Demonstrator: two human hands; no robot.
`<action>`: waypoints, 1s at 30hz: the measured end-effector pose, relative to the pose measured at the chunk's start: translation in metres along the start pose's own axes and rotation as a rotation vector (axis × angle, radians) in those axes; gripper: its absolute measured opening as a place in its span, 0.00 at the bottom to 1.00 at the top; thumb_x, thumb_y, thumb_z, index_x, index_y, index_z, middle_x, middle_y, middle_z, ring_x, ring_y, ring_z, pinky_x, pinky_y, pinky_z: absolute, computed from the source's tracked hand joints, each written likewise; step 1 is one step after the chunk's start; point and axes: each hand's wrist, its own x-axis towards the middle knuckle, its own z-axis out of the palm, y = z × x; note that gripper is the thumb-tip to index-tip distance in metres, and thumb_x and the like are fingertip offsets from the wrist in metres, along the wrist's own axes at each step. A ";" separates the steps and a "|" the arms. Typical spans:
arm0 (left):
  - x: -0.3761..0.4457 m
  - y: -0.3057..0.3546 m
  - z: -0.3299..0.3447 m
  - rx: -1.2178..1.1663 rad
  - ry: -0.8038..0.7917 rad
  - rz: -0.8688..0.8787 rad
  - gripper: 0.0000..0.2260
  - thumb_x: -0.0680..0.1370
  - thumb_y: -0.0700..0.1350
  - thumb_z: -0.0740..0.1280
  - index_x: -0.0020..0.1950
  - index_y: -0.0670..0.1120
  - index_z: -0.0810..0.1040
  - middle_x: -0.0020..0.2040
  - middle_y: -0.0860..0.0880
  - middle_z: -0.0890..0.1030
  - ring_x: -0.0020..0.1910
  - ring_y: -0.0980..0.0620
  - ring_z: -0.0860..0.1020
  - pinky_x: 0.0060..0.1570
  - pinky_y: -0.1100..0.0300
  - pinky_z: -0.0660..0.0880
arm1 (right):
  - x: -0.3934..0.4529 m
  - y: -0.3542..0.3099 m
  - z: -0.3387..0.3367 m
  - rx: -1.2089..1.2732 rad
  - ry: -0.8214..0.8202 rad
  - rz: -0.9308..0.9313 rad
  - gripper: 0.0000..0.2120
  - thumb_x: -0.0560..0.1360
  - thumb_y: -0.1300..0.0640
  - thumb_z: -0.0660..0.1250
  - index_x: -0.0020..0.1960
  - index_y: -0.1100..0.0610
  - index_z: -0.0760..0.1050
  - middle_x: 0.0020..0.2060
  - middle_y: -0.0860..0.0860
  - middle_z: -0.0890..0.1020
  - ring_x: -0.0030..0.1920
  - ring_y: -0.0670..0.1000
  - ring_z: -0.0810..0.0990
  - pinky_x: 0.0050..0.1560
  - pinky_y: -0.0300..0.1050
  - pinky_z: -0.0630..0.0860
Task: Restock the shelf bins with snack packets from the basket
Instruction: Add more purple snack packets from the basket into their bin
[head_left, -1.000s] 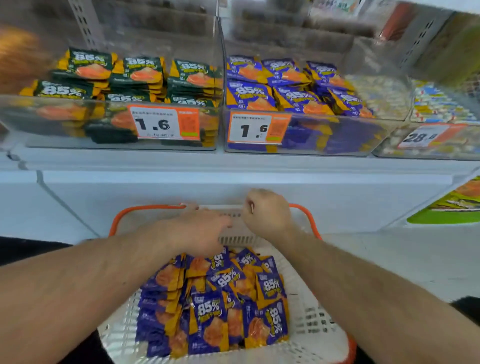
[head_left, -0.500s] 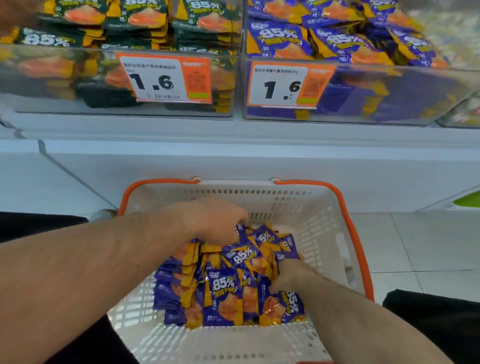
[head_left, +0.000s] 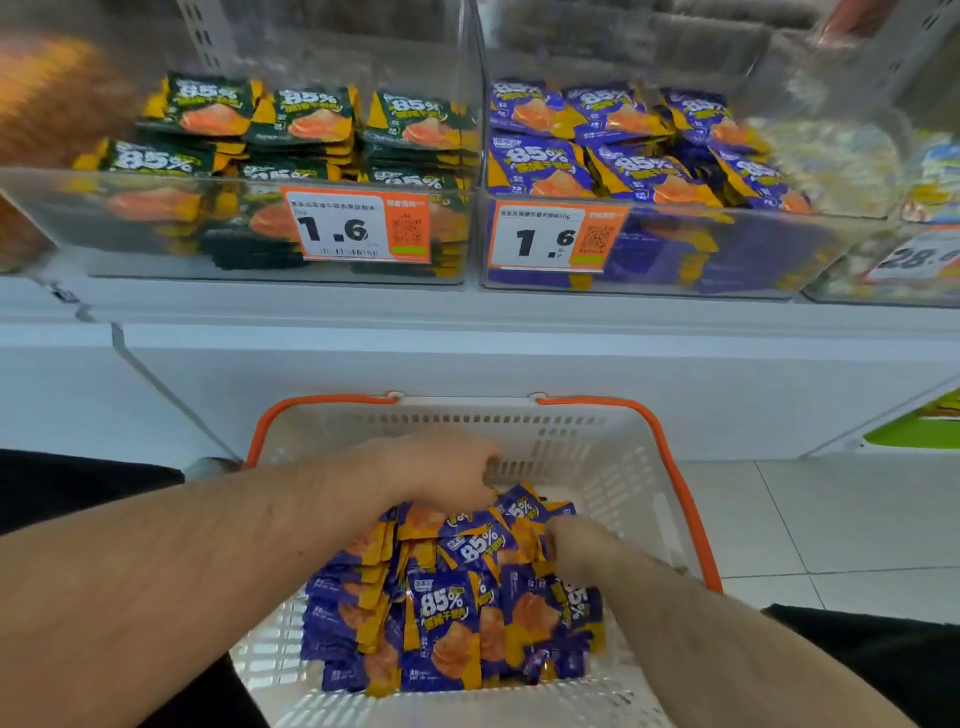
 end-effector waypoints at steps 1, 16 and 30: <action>-0.001 0.002 -0.001 -0.097 0.014 -0.021 0.24 0.79 0.51 0.65 0.75 0.49 0.65 0.65 0.49 0.76 0.56 0.50 0.79 0.58 0.52 0.77 | -0.003 -0.004 -0.016 0.000 0.051 -0.040 0.04 0.77 0.64 0.61 0.47 0.56 0.72 0.44 0.54 0.75 0.44 0.55 0.73 0.39 0.47 0.70; -0.038 0.028 -0.029 -1.014 0.380 0.078 0.03 0.72 0.39 0.74 0.40 0.44 0.82 0.38 0.51 0.85 0.37 0.53 0.82 0.40 0.63 0.76 | -0.118 -0.031 -0.180 0.387 0.819 -0.275 0.13 0.71 0.59 0.73 0.47 0.47 0.71 0.55 0.48 0.73 0.54 0.50 0.75 0.54 0.42 0.72; -0.049 0.054 -0.077 -0.680 1.059 0.251 0.09 0.75 0.53 0.69 0.55 0.55 0.79 0.46 0.55 0.83 0.43 0.55 0.80 0.46 0.55 0.78 | -0.161 -0.030 -0.186 1.369 0.973 -0.487 0.30 0.74 0.75 0.67 0.68 0.48 0.71 0.50 0.53 0.84 0.41 0.48 0.84 0.40 0.47 0.82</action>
